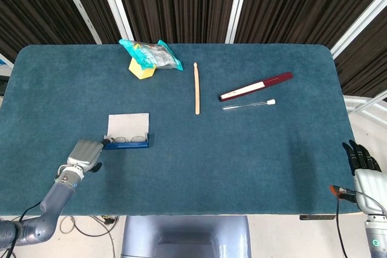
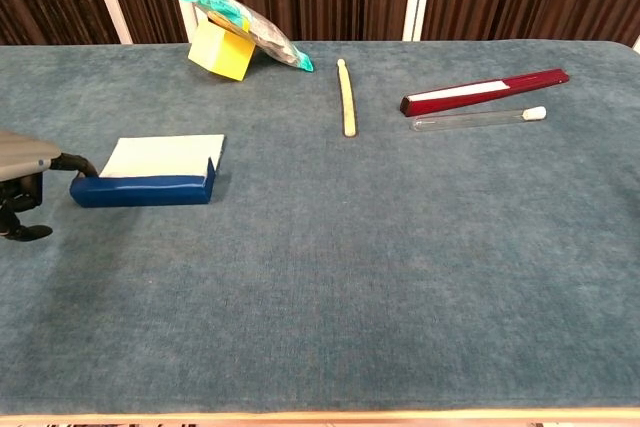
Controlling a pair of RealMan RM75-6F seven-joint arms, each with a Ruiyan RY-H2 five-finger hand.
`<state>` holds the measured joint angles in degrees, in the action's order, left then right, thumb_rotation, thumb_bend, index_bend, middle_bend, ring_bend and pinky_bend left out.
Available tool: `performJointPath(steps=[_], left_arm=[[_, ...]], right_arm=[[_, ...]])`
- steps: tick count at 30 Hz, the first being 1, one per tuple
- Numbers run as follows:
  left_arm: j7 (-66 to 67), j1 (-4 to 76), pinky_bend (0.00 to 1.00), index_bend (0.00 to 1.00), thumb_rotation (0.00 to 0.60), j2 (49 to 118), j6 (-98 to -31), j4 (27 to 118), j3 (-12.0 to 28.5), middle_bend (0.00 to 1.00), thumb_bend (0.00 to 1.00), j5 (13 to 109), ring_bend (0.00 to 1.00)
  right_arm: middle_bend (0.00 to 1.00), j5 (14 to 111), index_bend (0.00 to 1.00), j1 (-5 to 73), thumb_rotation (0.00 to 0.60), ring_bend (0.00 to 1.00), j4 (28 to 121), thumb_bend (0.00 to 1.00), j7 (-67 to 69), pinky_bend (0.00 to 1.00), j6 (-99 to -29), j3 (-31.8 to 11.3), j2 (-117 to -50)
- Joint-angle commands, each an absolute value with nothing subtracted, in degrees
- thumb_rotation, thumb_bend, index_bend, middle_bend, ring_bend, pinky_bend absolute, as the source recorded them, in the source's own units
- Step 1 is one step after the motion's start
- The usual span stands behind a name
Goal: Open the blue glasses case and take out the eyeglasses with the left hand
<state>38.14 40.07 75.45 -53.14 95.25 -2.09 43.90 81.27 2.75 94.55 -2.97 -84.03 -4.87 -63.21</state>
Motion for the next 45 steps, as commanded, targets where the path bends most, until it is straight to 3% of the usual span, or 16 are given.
performJointPath(steps=[1, 15, 24, 33, 38, 45], left_arm=[[38.68, 40.05, 0.92, 0.21, 0.600, 74.66, -53.28, 96.23, -2.76, 0.94, 0.33, 43.64, 0.85], [38.78, 41.50, 0.92, 0.25, 0.600, 69.72, -50.04, 109.03, -5.02, 0.95, 0.33, 46.76, 0.85], [40.05, 44.48, 0.92, 0.21, 0.600, 73.97, -48.44, 111.91, -4.04, 0.95, 0.33, 47.40, 0.85], [38.58, 46.60, 0.93, 0.16, 0.600, 79.37, -51.33, 110.87, 0.75, 0.95, 0.33, 46.37, 0.86], [34.58, 46.64, 0.93, 0.15, 0.600, 78.43, -53.20, 110.80, 4.62, 0.96, 0.33, 46.21, 0.87], [34.92, 48.96, 0.94, 0.12, 0.600, 77.25, -52.77, 106.60, 6.65, 0.97, 0.33, 41.38, 0.87]], right_arm=[[0.00, 81.27, 0.00, 2.78, 0.600, 0.00, 94.57, 0.18, -2.94, 0.18, -83.98, -4.86, -63.21], [0.00, 81.42, 0.00, 2.77, 0.600, 0.00, 94.57, 0.18, -3.02, 0.18, -84.13, -4.86, -63.26], [0.00, 81.47, 0.00, 2.74, 0.600, 0.00, 94.58, 0.18, -2.87, 0.18, -84.18, -4.84, -63.20], [0.00, 81.43, 0.00, 2.69, 0.600, 0.00, 94.54, 0.18, -2.54, 0.18, -84.24, -4.88, -63.12], [0.00, 81.44, 0.00, 2.74, 0.600, 0.00, 94.55, 0.18, -2.37, 0.18, -84.10, -4.88, -63.08], [0.00, 81.43, 0.00, 2.76, 0.600, 0.00, 94.63, 0.18, -2.35, 0.18, -83.99, -4.81, -63.06]])
